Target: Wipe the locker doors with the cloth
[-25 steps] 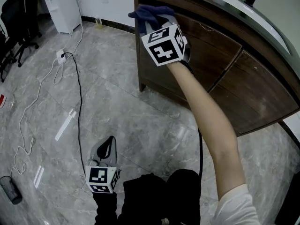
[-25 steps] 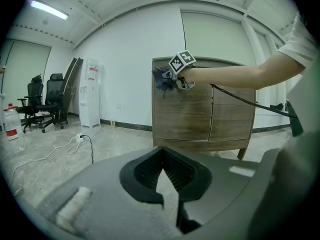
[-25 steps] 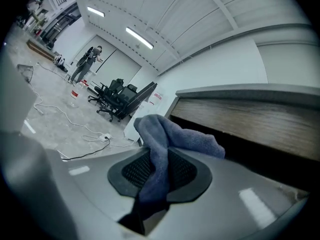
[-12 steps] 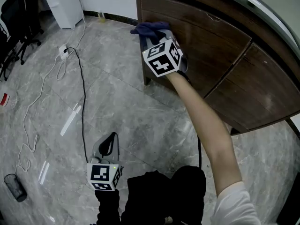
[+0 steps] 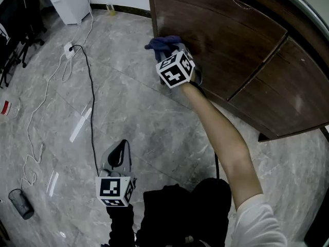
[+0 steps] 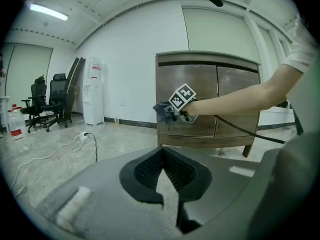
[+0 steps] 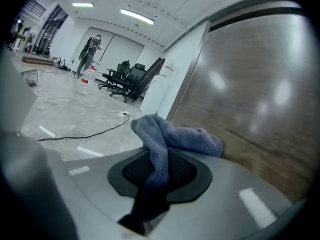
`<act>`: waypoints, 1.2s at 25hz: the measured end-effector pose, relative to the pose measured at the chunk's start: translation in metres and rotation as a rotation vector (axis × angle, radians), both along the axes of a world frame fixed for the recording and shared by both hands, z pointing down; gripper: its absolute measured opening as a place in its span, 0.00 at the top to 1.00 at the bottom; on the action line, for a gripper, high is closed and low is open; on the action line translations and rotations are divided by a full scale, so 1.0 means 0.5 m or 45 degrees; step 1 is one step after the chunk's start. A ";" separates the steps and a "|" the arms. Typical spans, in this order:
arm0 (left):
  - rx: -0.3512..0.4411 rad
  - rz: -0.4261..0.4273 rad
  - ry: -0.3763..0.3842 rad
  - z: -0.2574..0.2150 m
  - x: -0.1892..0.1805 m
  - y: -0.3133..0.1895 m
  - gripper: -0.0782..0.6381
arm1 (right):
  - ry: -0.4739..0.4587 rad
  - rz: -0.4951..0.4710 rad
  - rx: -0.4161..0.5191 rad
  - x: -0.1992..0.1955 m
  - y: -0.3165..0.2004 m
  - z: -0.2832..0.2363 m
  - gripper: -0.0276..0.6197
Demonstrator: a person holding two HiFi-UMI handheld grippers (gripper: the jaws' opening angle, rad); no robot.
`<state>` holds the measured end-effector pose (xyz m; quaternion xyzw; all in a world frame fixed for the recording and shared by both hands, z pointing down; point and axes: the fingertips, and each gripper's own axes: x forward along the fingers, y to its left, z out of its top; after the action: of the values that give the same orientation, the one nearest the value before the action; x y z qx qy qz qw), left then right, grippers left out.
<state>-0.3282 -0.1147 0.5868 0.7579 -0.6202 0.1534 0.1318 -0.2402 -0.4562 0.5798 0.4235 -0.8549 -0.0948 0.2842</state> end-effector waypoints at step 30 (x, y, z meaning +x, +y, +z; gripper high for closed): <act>-0.067 -0.055 -0.039 0.049 -0.016 0.003 0.89 | 0.180 -0.138 -0.270 -0.020 0.061 0.285 0.82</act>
<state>-0.3360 -0.1130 0.6113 0.7381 -0.6342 0.1783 0.1455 -0.2501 -0.4255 0.7221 0.3365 -0.8596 -0.0489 0.3813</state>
